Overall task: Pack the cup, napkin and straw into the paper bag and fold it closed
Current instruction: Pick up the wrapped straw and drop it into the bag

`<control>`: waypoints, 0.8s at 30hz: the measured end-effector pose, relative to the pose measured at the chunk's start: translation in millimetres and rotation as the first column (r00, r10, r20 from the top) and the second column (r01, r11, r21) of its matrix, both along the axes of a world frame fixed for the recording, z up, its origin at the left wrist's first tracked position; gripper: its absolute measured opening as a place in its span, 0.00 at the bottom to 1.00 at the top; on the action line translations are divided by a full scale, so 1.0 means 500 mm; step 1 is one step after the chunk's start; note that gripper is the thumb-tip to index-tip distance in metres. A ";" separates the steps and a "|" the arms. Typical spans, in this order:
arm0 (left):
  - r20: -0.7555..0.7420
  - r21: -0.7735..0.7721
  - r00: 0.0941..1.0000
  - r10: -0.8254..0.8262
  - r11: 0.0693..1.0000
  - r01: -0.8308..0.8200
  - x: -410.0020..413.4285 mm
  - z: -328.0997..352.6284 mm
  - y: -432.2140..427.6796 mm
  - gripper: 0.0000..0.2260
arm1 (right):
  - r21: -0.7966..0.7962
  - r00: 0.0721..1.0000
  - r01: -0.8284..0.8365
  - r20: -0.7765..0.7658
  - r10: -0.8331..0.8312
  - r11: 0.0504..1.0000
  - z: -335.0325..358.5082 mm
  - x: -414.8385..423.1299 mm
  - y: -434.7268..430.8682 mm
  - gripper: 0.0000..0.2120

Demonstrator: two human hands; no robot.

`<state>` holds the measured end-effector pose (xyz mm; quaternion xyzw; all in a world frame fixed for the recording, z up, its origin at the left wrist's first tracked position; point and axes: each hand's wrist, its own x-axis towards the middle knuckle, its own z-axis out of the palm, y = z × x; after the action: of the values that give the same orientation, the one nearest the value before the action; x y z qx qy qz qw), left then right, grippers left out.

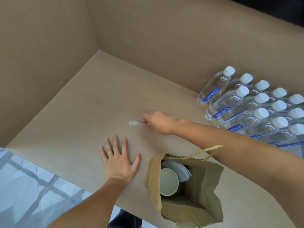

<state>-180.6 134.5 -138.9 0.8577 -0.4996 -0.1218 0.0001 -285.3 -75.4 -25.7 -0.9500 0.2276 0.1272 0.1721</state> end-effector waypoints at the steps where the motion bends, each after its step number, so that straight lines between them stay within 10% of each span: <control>1: -0.003 -0.008 1.000 0.002 1.000 -0.002 0.000 0.000 0.001 0.39 | 0.035 0.994 0.058 0.088 -0.061 0.998 0.030 -0.012 0.004 0.10; 10: -0.022 -0.015 1.000 0.002 1.000 -0.002 -0.002 0.014 0.003 0.39 | 0.153 0.614 0.487 0.640 -0.462 0.860 0.368 -0.174 0.097 0.05; 16: -0.023 -0.023 1.000 0.001 1.000 -0.002 -0.002 0.014 0.005 0.40 | 0.411 0.225 0.403 0.822 -0.524 0.818 0.512 -0.217 0.248 0.04; 24: -0.010 -0.053 1.000 -0.010 0.999 0.009 0.001 0.005 0.006 0.39 | 0.377 0.220 0.366 0.853 -0.473 0.851 0.545 -0.246 0.386 0.10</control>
<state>-180.1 137.4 -136.6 0.8543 -0.5068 -0.1127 0.0248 -408.3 117.7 246.9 -0.7428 0.3299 -0.4720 0.3415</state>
